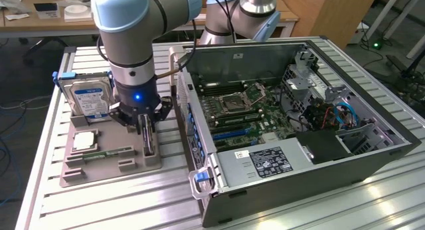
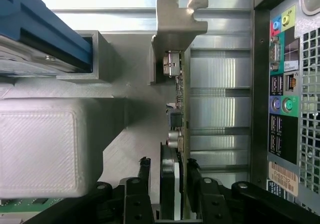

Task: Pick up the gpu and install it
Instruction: 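Pick up the gpu and move the gpu toward the slot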

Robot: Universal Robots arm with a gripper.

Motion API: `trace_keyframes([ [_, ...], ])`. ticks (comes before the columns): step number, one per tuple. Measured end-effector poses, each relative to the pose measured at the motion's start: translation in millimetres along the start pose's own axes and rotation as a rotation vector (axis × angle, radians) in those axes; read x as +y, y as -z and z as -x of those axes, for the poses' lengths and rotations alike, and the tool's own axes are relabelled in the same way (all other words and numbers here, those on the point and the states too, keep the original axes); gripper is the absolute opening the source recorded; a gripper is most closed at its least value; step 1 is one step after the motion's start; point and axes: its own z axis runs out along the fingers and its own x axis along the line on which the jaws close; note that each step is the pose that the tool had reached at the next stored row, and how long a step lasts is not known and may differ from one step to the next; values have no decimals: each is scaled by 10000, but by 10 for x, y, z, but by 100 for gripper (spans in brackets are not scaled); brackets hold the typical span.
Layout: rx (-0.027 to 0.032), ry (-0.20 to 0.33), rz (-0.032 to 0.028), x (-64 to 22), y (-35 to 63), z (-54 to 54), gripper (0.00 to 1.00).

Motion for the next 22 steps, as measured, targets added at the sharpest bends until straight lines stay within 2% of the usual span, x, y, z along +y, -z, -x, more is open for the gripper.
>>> trace_keyframes([
  [15,5,0,1,0,9,4,41],
  [17,5,0,0,0,9,4,39],
  [18,5,-1,0,0,9,4,32],
  [22,5,0,1,0,9,9,32],
])
